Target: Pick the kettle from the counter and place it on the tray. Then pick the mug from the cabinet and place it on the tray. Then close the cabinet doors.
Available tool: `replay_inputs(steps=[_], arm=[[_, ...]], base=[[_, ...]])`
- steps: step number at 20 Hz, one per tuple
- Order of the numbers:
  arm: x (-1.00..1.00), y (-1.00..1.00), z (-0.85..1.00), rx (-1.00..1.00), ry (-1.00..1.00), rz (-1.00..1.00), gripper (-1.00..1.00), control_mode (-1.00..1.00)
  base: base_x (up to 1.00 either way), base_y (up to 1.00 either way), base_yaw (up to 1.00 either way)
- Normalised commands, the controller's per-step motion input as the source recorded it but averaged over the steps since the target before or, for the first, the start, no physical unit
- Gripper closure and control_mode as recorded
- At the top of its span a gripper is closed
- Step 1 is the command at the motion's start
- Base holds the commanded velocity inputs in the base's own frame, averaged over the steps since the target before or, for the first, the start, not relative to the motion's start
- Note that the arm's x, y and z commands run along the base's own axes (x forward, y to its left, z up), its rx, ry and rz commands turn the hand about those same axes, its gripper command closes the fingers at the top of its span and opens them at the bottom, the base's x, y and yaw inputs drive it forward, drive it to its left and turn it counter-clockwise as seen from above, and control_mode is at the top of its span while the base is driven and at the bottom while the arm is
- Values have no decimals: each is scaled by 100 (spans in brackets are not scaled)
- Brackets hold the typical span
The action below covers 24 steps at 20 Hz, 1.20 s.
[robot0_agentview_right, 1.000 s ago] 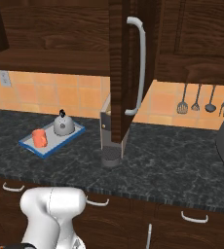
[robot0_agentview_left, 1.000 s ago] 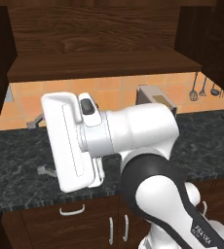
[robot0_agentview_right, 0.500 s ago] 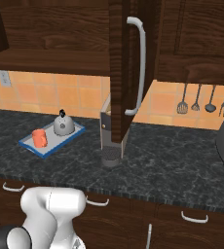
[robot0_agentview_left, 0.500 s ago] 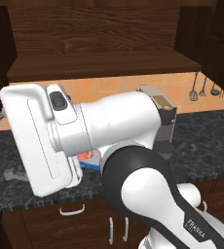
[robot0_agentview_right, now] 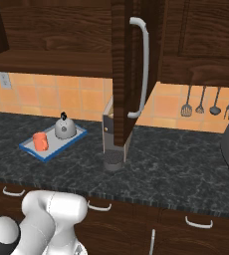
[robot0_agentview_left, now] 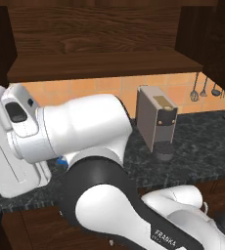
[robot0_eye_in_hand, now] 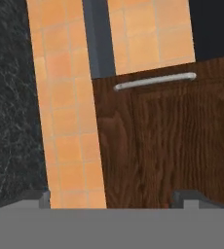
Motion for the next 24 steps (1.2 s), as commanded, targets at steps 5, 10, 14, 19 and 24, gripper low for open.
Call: replay_inputs(steps=[5,10,14,19,24], arm=[[13,48,0,0,-6,-9,-100,-100],[37,48,-14,2,0,-18,-100,-100],[51,35,-26,5,0,-14,-100,-100],[68,8,-20,1,2,-10,-100,-100],[52,10,-4,4,0,-2,-100,-100]], base=[[0,0,0],[0,0,0],[0,0,0],[0,0,0],[0,0,0]])
